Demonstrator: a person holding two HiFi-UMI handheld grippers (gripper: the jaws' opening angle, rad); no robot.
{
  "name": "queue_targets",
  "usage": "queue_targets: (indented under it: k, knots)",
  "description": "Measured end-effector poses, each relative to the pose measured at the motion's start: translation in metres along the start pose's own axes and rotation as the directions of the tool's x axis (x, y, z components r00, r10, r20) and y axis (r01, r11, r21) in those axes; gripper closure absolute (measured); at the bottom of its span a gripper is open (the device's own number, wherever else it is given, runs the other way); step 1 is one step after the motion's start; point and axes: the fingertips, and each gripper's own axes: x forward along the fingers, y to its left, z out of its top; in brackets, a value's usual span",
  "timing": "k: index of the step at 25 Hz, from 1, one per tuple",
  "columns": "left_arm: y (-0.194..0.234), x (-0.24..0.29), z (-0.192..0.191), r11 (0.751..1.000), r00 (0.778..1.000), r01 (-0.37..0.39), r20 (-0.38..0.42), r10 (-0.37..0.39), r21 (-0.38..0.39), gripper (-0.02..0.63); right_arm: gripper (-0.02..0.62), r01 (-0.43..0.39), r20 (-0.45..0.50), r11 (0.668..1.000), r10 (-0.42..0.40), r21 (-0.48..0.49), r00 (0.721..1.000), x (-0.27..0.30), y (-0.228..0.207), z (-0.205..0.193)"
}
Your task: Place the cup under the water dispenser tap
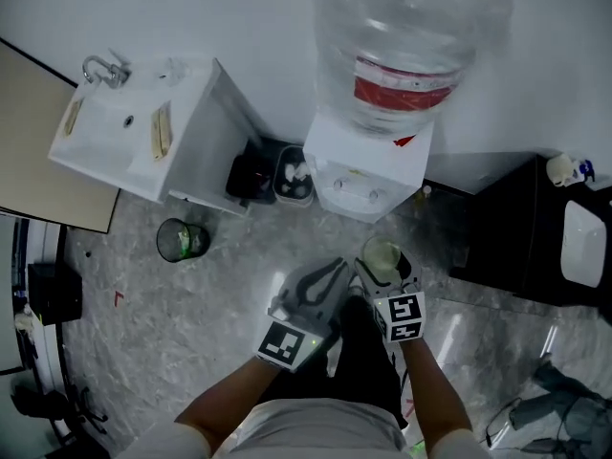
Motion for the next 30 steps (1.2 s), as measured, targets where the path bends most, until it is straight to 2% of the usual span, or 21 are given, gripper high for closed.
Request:
queue_targets:
  k: [6,12,18,24,30]
  knots:
    - [0.045,0.049,-0.056,0.999,0.999,-0.028,-0.038,0.026,-0.042,0.580,0.264,-0.005,-0.042,1.000,0.006,0.026,0.999,0.097,-0.038,-0.064]
    - [0.083,0.082,-0.125,0.996,0.995,-0.050,-0.093,0.044,-0.070,0.580,0.264,-0.017,-0.104,0.999,0.021,0.037,0.994,0.186,-0.064,-0.146]
    - [0.112,0.099,-0.173,0.994,0.991,-0.079,-0.110,0.071,-0.075,0.580,0.264,0.033,-0.156,0.999,-0.027,0.038,0.987,0.248,-0.104,-0.212]
    - [0.127,0.106,-0.200,0.992,0.989,-0.087,-0.126,0.075,-0.088,0.580,0.264,0.089,-0.134,0.996,-0.085,0.021,0.987,0.289,-0.130,-0.231]
    - [0.128,0.112,-0.211,0.992,0.988,-0.081,-0.137,0.067,-0.094,0.580,0.264,0.107,-0.111,0.994,-0.107,-0.003,0.988,0.301,-0.137,-0.230]
